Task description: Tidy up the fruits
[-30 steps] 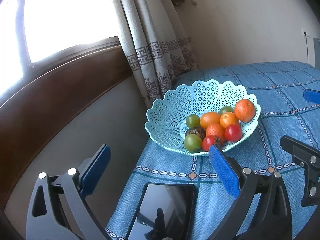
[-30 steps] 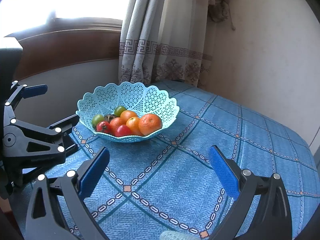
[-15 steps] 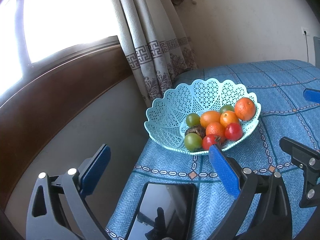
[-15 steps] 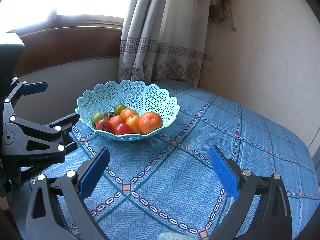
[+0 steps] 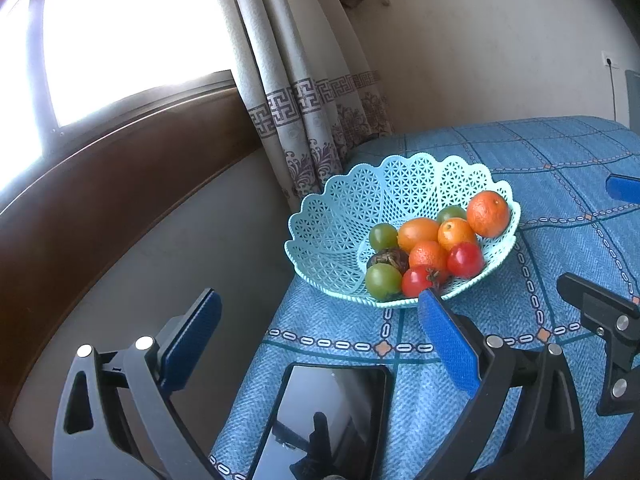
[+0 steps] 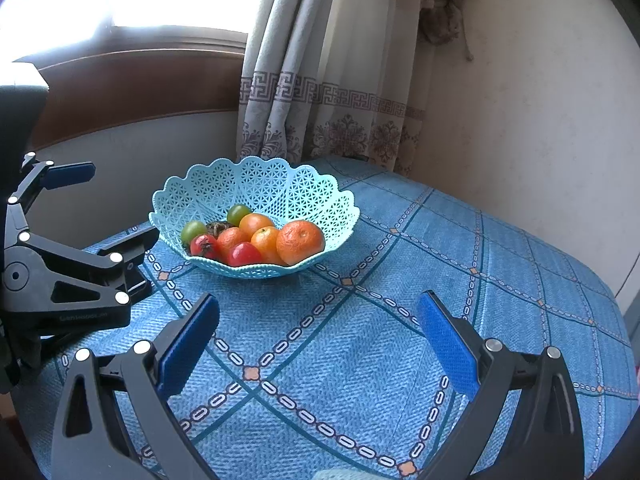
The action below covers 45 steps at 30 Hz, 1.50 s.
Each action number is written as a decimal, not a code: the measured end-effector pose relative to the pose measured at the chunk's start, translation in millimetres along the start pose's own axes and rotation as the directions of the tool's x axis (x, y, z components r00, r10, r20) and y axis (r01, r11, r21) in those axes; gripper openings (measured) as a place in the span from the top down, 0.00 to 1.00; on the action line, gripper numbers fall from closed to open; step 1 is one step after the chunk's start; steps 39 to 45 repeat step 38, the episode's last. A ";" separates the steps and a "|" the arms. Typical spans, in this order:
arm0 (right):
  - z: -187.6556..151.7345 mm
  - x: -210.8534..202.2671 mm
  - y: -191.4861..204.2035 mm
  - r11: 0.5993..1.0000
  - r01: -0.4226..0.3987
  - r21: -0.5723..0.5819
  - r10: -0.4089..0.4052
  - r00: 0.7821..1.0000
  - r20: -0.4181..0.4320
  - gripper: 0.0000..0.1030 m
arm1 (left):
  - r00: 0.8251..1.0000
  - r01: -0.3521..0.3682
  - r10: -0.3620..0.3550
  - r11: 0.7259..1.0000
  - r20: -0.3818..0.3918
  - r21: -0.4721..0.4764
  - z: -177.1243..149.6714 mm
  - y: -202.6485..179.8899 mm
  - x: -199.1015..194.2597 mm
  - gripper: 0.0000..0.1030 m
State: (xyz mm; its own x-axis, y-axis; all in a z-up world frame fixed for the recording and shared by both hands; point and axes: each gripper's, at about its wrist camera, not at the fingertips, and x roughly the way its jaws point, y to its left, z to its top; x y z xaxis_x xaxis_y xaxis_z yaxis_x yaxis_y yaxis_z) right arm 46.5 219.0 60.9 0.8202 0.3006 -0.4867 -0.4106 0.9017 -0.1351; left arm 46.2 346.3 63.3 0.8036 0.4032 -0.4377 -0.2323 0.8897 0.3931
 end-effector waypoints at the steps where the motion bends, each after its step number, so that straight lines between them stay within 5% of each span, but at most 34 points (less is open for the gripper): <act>1: -0.1 0.2 0.0 1.000 0.000 -0.001 0.000 1.000 0.000 0.05 | 1.000 0.000 0.000 1.000 -0.001 0.000 -0.1 0.0 0.2 0.03; 45: -1.7 7.3 -4.9 1.000 0.011 0.018 -0.011 0.999 -0.039 0.05 | 1.000 0.010 -0.010 1.000 -0.001 0.018 -1.7 -4.0 -0.6 0.03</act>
